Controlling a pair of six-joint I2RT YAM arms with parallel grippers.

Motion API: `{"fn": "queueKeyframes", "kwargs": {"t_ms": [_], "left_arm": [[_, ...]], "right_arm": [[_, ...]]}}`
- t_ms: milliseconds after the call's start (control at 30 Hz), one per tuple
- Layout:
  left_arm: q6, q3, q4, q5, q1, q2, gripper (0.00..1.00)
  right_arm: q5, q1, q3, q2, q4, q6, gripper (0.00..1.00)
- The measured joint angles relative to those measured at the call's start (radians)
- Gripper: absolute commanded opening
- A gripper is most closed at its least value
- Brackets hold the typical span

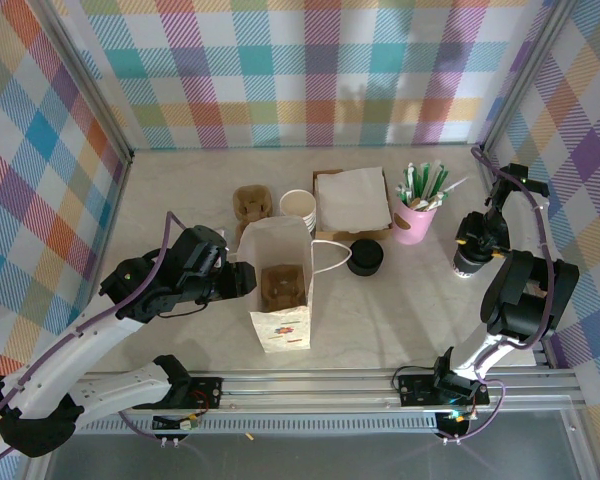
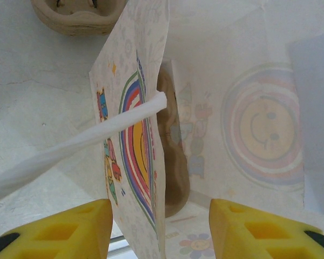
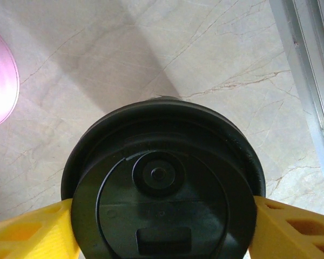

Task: Pack the takeout coffee

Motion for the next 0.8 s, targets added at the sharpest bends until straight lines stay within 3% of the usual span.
{"fn": "queueKeyframes", "kwargs": {"t_ms": [433, 800], "left_arm": [[0.047, 0.000, -0.002, 0.000, 0.000, 0.001, 0.50], [0.098, 0.011, -0.002, 0.019, 0.001, 0.029, 0.49]], "right_arm": [[-0.018, 0.011, -0.124, -0.116, 0.061, 0.029, 0.64], [-0.055, 0.091, -0.249, -0.258, 0.037, 0.110, 0.61]]}}
